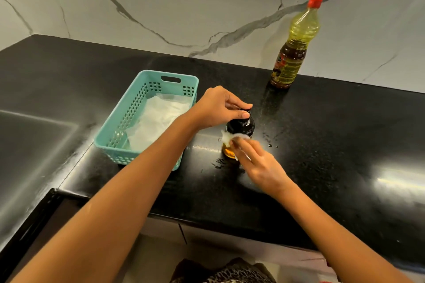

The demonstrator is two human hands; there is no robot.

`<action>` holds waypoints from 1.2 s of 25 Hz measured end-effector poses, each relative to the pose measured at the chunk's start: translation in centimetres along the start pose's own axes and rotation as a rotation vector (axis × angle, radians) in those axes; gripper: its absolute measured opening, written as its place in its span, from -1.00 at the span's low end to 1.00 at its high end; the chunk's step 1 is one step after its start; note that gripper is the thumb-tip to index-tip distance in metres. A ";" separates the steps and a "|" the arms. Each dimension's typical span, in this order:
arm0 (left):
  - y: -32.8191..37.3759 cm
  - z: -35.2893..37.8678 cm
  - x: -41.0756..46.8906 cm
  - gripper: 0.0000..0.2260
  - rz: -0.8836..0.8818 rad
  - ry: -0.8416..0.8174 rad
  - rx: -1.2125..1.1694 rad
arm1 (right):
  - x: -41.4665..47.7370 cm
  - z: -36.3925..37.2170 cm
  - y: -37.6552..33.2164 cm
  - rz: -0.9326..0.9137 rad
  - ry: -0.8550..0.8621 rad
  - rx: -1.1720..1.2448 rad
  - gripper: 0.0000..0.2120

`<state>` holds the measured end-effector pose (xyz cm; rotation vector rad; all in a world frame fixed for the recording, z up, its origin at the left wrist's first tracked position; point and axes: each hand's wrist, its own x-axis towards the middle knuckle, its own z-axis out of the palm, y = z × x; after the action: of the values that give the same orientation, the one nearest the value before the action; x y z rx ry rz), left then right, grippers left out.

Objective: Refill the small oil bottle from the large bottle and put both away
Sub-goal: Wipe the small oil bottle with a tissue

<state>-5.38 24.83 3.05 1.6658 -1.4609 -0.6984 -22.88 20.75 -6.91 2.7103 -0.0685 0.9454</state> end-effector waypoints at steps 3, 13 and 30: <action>0.1 -0.4 0.2 -0.72 -0.003 -0.041 0.001 | -0.5 -0.1 0.1 -0.216 -0.252 -0.196 -0.67; 0.3 -0.6 0.1 -0.72 0.009 -0.060 0.014 | 1.9 2.8 -3.3 -0.177 -0.477 -0.495 -0.72; 0.2 0.2 -0.5 -0.72 0.017 0.023 -0.006 | -0.9 -0.7 -0.8 0.470 -0.031 0.198 -0.90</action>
<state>-5.77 25.26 3.08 1.6496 -1.4544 -0.6719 -23.92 21.63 -7.12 2.9530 -0.6776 1.0788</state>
